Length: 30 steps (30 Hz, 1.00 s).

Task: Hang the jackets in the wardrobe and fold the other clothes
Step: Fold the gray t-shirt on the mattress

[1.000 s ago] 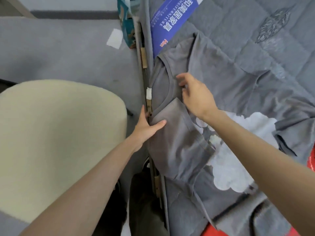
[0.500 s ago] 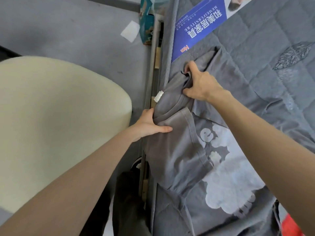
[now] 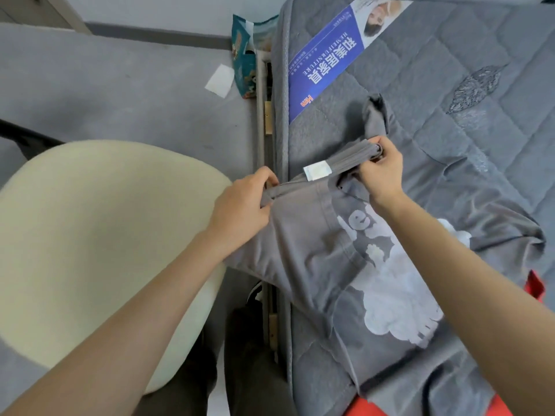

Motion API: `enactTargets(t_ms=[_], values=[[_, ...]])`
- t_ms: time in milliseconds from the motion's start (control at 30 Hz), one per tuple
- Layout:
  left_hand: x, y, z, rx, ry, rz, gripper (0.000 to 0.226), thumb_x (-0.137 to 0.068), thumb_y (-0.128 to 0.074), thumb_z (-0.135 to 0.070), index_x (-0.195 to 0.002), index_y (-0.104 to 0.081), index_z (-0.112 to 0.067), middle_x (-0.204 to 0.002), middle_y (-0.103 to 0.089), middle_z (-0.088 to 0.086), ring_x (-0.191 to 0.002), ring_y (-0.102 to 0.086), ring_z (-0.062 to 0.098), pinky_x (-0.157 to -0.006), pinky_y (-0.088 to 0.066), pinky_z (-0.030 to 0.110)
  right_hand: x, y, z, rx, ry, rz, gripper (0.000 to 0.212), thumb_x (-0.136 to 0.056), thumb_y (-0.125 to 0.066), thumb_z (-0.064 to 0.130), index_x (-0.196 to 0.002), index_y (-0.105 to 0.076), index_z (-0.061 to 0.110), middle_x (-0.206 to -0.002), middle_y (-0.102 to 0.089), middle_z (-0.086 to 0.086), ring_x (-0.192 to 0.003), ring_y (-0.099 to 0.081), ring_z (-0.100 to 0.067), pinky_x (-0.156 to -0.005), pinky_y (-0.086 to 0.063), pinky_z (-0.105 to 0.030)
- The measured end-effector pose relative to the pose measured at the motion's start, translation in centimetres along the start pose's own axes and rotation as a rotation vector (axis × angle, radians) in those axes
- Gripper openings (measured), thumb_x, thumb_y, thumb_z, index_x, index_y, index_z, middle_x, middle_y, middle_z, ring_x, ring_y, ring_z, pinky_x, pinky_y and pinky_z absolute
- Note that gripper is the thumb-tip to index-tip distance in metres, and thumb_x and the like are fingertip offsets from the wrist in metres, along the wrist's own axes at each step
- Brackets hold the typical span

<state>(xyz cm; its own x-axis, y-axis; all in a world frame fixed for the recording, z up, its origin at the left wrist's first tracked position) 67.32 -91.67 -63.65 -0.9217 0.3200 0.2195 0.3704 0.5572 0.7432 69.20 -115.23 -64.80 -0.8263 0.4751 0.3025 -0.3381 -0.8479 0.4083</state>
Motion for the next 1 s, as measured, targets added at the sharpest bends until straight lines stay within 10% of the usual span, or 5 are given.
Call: enactTargets(t_ms=[233,533,700,833,1000], values=[[-0.4,-0.9,-7.9,0.21,0.046,-0.02,0.064,-0.075,-0.058,-0.005,-0.133,-0.04,-0.023,-0.092,-0.061,0.003,-0.09,-0.058,0.032,-0.068,-0.037,0.032,-1.1,1.6,2.7,-0.158,0.023,0.029,0.036,-0.073,-0.039,-0.016,-0.068,-0.041,0.02,-0.064,-0.036,0.002,-0.061,-0.033,-0.012,-0.054,-0.03,-0.027],[5.8,-11.8,-16.5,0.272,-0.193,0.601,0.073,-0.075,-0.057,-0.012,-0.137,-0.025,-0.036,-0.066,-0.052,-0.003,-0.058,-0.052,0.017,-0.05,-0.036,0.028,5.3,14.5,-4.2,-0.256,-0.144,-0.207,0.031,-0.073,-0.038,-0.01,-0.064,-0.034,0.019,-0.053,-0.036,0.016,-0.05,-0.03,-0.002,-0.048,-0.031,-0.016],[8.2,-16.6,-16.7,0.308,-0.138,0.995,0.062,-0.083,-0.068,-0.039,-0.138,-0.04,-0.034,-0.111,-0.053,-0.007,-0.085,-0.065,0.016,-0.064,-0.052,0.019,10.4,20.8,-12.3,0.037,-0.274,-0.227,0.056,-0.074,-0.032,-0.026,-0.101,-0.046,0.022,-0.101,-0.058,0.002,-0.082,-0.054,-0.008,-0.071,-0.042,-0.022],[7.6,-16.1,-14.3,0.209,-0.24,0.591,0.025,-0.093,-0.056,-0.024,-0.118,-0.059,-0.025,-0.113,-0.057,-0.006,-0.074,-0.059,0.007,-0.064,-0.045,0.017,12.5,21.6,-14.2,0.177,-0.308,-0.436,0.057,-0.071,-0.033,-0.022,-0.118,-0.053,0.005,-0.121,-0.057,-0.017,-0.1,-0.057,-0.031,-0.09,-0.045,-0.035],[4.9,-14.5,-11.3,-0.055,-0.002,0.184,0.058,-0.086,-0.067,-0.025,-0.137,-0.041,-0.012,-0.131,-0.037,0.012,-0.119,-0.036,0.03,-0.095,-0.038,0.039,11.8,18.1,-10.3,0.412,0.014,-0.32,0.039,-0.073,-0.043,-0.012,-0.101,-0.065,0.004,-0.106,-0.054,-0.011,-0.104,-0.05,-0.029,-0.095,-0.035,-0.027]])
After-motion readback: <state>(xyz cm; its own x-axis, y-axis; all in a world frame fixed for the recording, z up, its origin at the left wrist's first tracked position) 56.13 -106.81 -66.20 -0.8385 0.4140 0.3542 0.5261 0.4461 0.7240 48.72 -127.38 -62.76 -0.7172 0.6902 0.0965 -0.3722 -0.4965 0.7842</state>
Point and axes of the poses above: each hand's wrist, its own x-axis away from the middle knuckle, its own y-axis out of the back of the hand, z = x × y, the point moved 1 cm from there along -x, towards the middle knuckle
